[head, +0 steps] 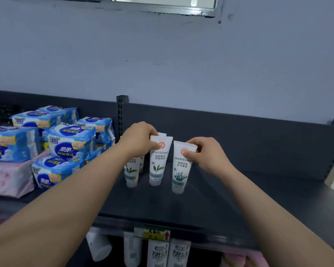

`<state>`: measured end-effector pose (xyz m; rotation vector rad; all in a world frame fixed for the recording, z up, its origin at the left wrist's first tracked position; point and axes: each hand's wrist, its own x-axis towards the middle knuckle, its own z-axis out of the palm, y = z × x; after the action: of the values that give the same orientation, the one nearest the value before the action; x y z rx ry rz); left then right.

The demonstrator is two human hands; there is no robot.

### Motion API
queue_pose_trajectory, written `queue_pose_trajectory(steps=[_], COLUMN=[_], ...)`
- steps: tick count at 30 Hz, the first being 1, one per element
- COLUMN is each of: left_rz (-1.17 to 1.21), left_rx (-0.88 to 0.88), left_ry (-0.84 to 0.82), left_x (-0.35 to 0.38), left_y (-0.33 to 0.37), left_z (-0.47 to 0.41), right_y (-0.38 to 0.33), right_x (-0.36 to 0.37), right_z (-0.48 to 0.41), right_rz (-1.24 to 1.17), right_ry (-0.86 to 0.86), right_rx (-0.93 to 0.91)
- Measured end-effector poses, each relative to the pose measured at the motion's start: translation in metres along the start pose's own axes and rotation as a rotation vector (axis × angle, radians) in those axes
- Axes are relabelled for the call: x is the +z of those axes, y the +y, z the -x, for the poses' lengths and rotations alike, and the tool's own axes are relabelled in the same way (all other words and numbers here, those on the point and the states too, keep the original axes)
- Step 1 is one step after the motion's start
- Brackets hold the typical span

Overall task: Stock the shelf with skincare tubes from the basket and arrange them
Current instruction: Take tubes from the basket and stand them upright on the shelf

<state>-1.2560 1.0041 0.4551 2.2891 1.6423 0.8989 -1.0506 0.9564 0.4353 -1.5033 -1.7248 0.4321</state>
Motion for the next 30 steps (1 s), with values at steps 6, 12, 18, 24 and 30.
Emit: queue_pose_trajectory(steps=[6,12,18,24,30], left_rz=[-0.234,-0.281,-0.223,-0.305,-0.221], left_rx=[0.053,0.109,0.140,0.204,0.234], left_ry=[-0.034,-0.081,-0.113,-0.124,-0.100], left_x=[0.013,0.025,0.033,0.030,0.018], left_y=[-0.020,-0.042,-0.051,-0.056,-0.063], left_z=[-0.040,-0.060,-0.070,-0.070,-0.061], right_y=[0.005,0.006,0.004,0.002,-0.004], right_x=[0.013,0.029,0.040,0.054,0.065], right_z=[-0.024,-0.035,-0.039,-0.038,-0.036], right_rz=[-0.026,-0.027,-0.040,-0.029,-0.064], right_ry=[0.020,0.038,0.041,0.029,0.011], right_rx=[0.068,0.090,0.102,0.092,0.087])
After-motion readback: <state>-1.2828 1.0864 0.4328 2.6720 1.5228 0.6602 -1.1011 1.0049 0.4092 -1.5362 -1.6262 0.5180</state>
